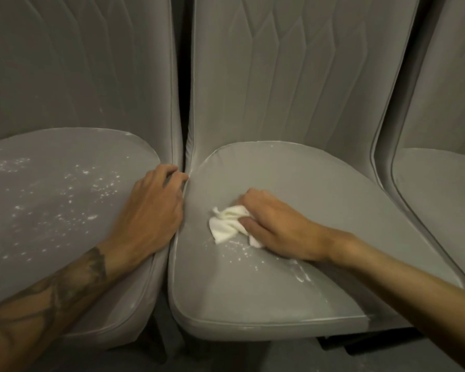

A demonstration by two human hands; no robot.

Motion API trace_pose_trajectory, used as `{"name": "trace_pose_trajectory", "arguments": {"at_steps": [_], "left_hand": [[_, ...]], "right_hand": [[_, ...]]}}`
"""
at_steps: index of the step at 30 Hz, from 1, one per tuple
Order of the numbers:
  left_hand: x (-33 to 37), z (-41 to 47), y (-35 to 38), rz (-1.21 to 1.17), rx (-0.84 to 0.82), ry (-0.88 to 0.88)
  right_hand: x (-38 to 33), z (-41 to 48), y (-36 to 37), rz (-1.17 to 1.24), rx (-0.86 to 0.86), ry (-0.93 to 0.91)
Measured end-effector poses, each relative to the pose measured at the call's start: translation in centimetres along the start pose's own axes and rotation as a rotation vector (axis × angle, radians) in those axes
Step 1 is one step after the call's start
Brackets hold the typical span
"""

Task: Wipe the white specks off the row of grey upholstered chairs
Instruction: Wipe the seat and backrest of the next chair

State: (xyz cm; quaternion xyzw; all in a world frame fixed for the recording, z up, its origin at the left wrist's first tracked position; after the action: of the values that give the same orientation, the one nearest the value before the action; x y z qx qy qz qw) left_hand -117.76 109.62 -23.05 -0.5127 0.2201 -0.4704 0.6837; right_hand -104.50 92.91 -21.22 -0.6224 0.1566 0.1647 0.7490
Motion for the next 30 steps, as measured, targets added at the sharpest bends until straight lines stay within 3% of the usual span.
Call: {"name": "trace_pose_trajectory", "arguments": {"at_steps": [3, 7, 9, 12, 14, 20, 22, 26, 28, 30], "left_hand": [[0.0, 0.0, -0.1, 0.001, -0.003, 0.002], [0.1, -0.2, -0.1, 0.007, -0.009, 0.011], [0.1, -0.1, 0.0, 0.005, -0.007, 0.011], [0.1, -0.1, 0.0, -0.001, -0.003, 0.008], [0.0, -0.1, 0.0, 0.003, 0.008, 0.021], [0.2, -0.3, -0.1, 0.024, 0.057, 0.049], [0.2, -0.3, -0.1, 0.019, 0.06, 0.057], [0.2, -0.3, -0.1, 0.038, 0.075, 0.072], [0.2, -0.3, -0.1, 0.049, 0.07, 0.069], [0.3, -0.4, -0.1, 0.049, 0.07, 0.074]], "right_hand": [[2.7, -0.7, -2.0, -0.061, -0.029, 0.05], [8.0, 0.4, -4.5, -0.15, 0.076, 0.409], [6.2, -0.2, -3.1, -0.156, 0.086, 0.356], [0.9, -3.3, -0.9, -0.033, 0.063, 0.089], [0.6, -4.2, -1.5, -0.048, 0.009, 0.049], [7.5, -2.9, -5.1, -0.167, 0.133, 0.503], [5.4, -3.3, -3.3, -0.152, 0.153, 0.472], [-0.1, -5.9, -1.0, -0.049, 0.136, 0.18], [2.3, -6.5, -2.9, -0.077, 0.115, 0.269], [6.3, -7.5, -5.7, -0.138, 0.149, 0.51]]}}
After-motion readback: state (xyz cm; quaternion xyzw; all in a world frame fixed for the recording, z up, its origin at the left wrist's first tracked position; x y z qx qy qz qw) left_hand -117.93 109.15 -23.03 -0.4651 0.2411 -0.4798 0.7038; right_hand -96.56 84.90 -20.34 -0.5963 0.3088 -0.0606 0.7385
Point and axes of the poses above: each hand's wrist, its own z-axis towards the middle knuckle, its own y-axis out of the palm, x = y × z, the point moved 6 cm from there along z, towards the middle knuckle, and after that the axes turned 5 degrees about z, right-handed, at the moved point
